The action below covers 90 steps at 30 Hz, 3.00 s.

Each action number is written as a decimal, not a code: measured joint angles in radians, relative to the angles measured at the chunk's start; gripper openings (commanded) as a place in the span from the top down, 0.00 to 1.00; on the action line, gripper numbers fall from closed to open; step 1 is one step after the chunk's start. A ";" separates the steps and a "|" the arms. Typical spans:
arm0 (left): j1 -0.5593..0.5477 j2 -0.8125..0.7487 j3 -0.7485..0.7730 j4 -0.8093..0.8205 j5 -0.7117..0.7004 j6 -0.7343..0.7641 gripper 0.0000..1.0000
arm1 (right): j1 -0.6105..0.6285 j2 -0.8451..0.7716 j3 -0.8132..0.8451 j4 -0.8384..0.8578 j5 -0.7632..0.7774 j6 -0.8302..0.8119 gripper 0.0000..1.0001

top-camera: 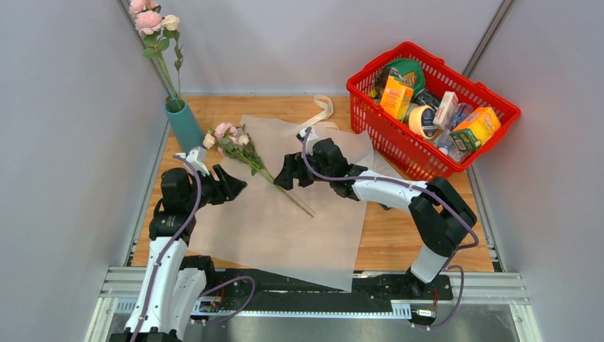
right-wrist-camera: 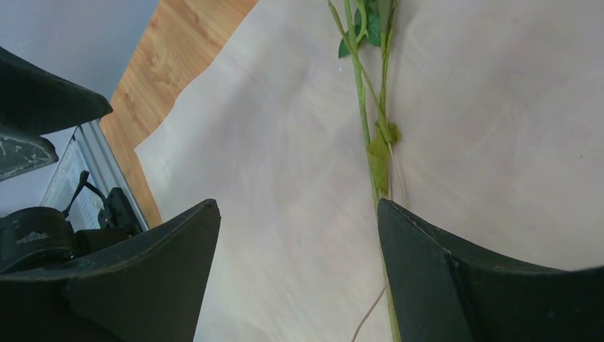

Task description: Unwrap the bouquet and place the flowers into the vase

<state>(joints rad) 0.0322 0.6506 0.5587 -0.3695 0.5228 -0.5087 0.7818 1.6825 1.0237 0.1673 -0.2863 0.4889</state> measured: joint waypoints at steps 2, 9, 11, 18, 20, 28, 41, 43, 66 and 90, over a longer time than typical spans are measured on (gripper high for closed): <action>0.000 0.010 0.002 -0.005 -0.001 0.003 0.32 | 0.000 0.029 0.035 -0.006 0.005 -0.015 0.24; 0.000 0.009 0.005 -0.019 0.004 0.013 0.31 | 0.000 0.146 0.126 -0.025 0.027 -0.061 0.35; -0.005 -0.002 0.005 -0.019 0.008 0.014 0.30 | 0.000 0.186 0.151 -0.046 0.039 -0.074 0.36; -0.011 -0.028 0.005 -0.019 0.015 0.016 0.31 | 0.000 0.318 0.249 -0.101 0.056 -0.118 0.52; -0.014 -0.032 0.006 -0.020 0.011 0.017 0.31 | 0.000 0.346 0.274 -0.118 0.055 -0.130 0.58; -0.018 -0.014 0.007 -0.023 -0.008 0.018 0.31 | 0.000 0.389 0.328 -0.147 0.054 -0.177 0.69; -0.018 -0.016 0.007 -0.031 -0.012 0.020 0.32 | 0.002 0.444 0.368 -0.161 0.050 -0.206 0.75; -0.018 -0.016 0.007 -0.031 -0.013 0.020 0.32 | 0.004 0.446 0.380 -0.169 0.050 -0.208 0.76; -0.019 -0.027 0.007 -0.032 -0.035 0.020 0.32 | 0.022 0.481 0.441 -0.171 0.105 -0.229 0.97; -0.019 -0.021 0.007 -0.040 -0.045 0.021 0.31 | 0.023 0.268 0.214 -0.119 0.146 -0.125 0.98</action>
<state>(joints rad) 0.0135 0.6292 0.5659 -0.4091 0.4778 -0.4881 0.8043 1.9503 1.2377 0.0483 -0.1398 0.3641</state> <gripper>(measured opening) 0.686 0.008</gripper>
